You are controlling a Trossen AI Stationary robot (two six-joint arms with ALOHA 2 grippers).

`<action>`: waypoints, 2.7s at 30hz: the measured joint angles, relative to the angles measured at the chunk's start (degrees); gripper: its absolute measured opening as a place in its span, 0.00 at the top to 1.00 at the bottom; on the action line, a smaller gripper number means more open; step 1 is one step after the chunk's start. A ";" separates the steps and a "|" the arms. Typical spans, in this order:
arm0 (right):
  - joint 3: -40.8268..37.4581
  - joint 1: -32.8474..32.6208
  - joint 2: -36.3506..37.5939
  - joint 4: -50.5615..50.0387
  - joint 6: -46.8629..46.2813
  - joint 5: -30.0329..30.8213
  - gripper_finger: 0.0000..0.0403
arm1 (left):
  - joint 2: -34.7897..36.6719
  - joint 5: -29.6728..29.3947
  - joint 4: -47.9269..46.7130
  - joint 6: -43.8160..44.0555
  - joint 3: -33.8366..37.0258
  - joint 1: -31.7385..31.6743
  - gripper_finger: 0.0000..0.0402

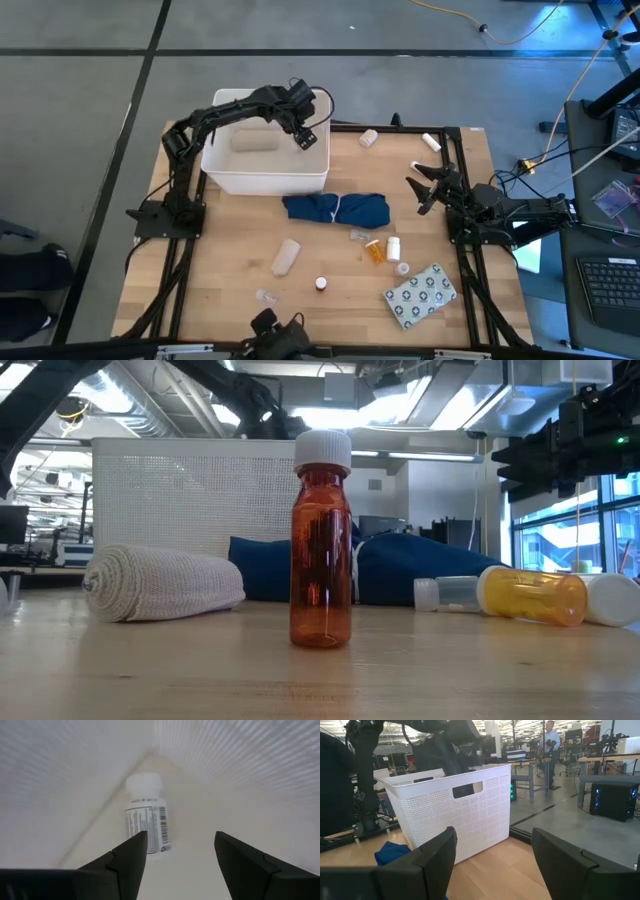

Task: Pick & place medical supplies in basket/bin
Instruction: Put the bottom white bandage into the white container

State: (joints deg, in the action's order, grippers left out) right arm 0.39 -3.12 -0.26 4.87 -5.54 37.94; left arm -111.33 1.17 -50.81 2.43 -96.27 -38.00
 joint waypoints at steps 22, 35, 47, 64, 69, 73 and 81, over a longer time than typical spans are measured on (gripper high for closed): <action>0.01 -0.01 -0.01 -0.01 0.00 -0.01 0.36 | 29.05 4.62 -0.45 5.15 2.47 20.30 0.44; 0.00 -0.01 0.01 -0.01 0.11 -0.01 0.36 | 25.68 -3.57 -1.71 25.35 3.13 45.79 0.44; 0.01 0.00 0.00 -0.01 -0.48 -0.03 0.36 | 17.05 -1.39 -0.49 40.90 3.13 52.51 0.41; -0.01 -0.01 0.00 -0.02 -3.25 -0.05 0.36 | 4.66 15.73 -5.08 40.55 3.17 50.89 0.16; 0.01 0.00 0.00 -0.01 -3.25 -0.05 0.36 | 4.95 -1.48 -13.92 50.19 3.17 52.75 0.17; 0.01 -0.01 -0.01 -0.01 -3.38 -0.08 0.36 | 4.92 -10.70 -17.52 60.30 3.17 55.02 0.17; 0.01 -0.01 -0.01 -0.01 -3.39 -0.08 0.36 | 4.39 -11.93 -18.44 68.07 4.54 55.70 0.17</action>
State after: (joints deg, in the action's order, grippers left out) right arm 0.40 -3.14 -0.27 4.86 -8.93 37.87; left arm -106.94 -10.75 -69.25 70.50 -91.73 17.70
